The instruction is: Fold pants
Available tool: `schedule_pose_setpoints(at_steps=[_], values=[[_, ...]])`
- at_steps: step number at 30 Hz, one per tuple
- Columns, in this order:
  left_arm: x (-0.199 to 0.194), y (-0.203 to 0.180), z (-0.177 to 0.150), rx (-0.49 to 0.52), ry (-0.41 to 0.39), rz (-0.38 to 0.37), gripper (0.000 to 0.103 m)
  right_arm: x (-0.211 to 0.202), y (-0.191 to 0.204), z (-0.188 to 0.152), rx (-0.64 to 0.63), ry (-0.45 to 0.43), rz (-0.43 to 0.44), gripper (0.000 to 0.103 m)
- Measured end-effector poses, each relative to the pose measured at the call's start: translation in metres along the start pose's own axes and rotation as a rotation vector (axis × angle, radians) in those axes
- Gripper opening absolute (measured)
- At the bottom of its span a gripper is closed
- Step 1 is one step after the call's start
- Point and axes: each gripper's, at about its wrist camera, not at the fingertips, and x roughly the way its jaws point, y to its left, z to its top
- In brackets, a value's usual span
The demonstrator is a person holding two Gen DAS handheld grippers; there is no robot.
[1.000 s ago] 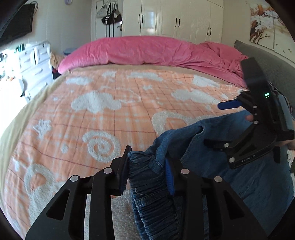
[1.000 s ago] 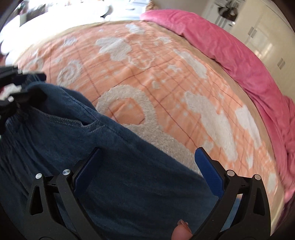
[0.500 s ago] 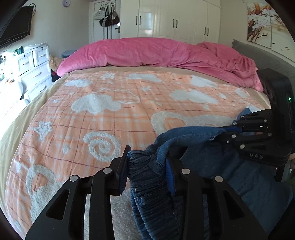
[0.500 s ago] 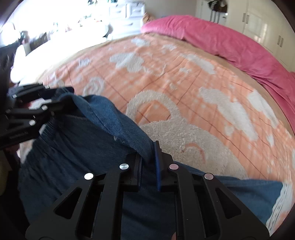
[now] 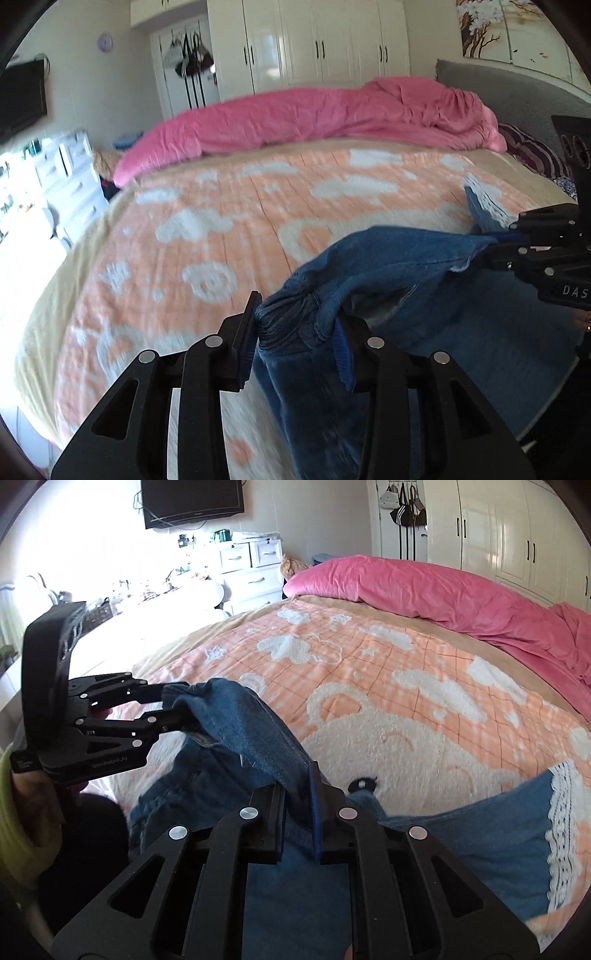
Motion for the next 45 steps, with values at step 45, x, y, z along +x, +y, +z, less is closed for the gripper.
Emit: schedule_pose_setpoints(at_steps=[45], values=[[-0.076, -0.003, -0.052, -0.251, 0.112, -0.236, 0.049, -0.006, 0.109, -0.136, 0.019, 0.160, 0.148, 0.015]])
